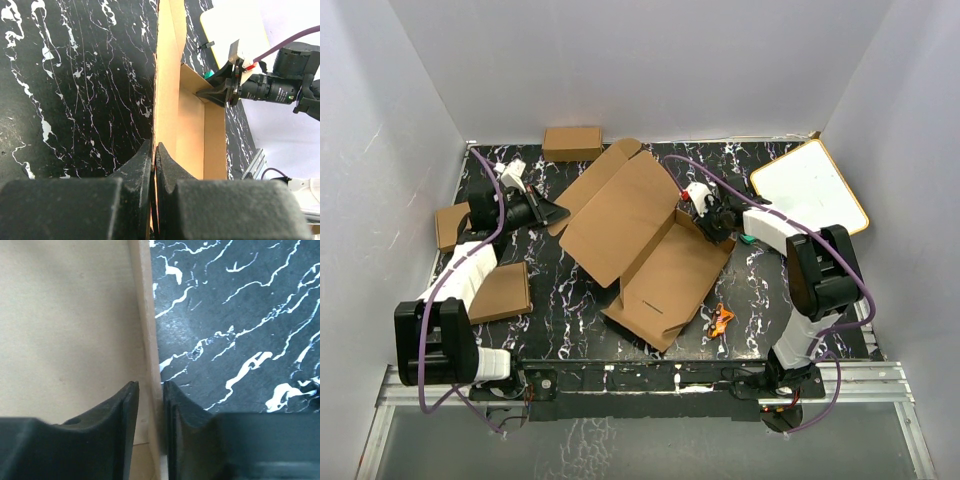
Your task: Fold the paper box
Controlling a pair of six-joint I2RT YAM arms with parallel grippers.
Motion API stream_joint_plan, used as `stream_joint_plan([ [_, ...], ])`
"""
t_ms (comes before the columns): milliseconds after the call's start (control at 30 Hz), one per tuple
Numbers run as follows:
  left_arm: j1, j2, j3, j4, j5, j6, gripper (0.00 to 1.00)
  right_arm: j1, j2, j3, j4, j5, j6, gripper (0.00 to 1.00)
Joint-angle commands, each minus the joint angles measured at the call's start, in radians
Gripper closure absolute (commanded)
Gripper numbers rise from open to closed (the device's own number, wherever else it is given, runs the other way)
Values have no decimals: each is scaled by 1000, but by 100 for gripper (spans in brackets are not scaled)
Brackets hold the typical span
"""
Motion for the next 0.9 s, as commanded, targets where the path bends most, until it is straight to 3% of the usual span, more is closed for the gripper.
stream_joint_plan([
  [0,2,3,39,31,24,8,100,-1,-6,29,69,43,-3,79],
  [100,2,12,48,42,25,8,100,-2,-6,27,81,49,13,92],
  [233,2,30,76,68,21,13,100,-2,24,49,55,0,32,91],
  [267,3,30,87,68,17,26,100,-2,26,67,35,-22,34,84],
  [367,2,69,120,50,9,106,100,-8,7,85,-11,-80,35,50],
  [467,3,107,154,28,16,164,100,-32,-72,87,-30,-125,29,34],
  [600,4,170,204,15,27,190,98,-91,-179,90,-75,-215,12,29],
  [867,4,279,308,32,7,191,73,-106,-449,-5,-261,-526,-265,26],
])
